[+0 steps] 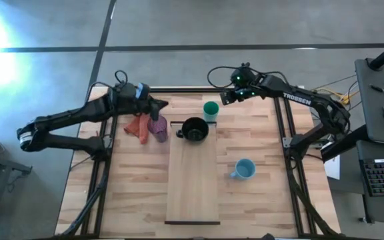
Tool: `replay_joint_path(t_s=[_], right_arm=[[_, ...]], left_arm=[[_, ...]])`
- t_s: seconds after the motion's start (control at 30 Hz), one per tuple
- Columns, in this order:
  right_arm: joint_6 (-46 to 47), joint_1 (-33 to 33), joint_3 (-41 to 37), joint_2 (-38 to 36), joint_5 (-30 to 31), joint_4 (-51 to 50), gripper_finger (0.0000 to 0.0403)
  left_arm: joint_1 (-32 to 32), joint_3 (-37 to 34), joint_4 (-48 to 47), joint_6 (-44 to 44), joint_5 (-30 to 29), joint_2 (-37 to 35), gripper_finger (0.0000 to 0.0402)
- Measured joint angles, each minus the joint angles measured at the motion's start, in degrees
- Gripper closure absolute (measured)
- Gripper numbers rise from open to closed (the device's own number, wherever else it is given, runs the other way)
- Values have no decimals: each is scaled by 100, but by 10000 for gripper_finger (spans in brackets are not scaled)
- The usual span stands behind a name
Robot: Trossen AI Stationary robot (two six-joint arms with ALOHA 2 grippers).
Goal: Stack small to large cups/mugs on shelf
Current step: Put the blue cup on the shelf
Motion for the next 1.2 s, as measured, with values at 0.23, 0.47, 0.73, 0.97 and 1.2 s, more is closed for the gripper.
replay_joint_path(t_s=[0.23, 0.47, 0.73, 0.97, 1.2], right_arm=[[0, 8, -314, 111, -60, 390, 273], [-33, 265, -113, 526, -302, 717, 273], [-250, 363, 272, 945, -282, 636, 273], [-357, 363, 377, 1004, -253, 450, 273], [-439, 376, 375, 999, -249, 91, 273]], left_arm=[[446, 40, 196, -9, 401, 214, 402], [666, 161, 210, 2, 476, 329, 402], [731, 189, 173, 3, 549, 366, 402], [731, 189, 159, 4, 559, 359, 402], [731, 189, 163, 7, 569, 363, 402]])
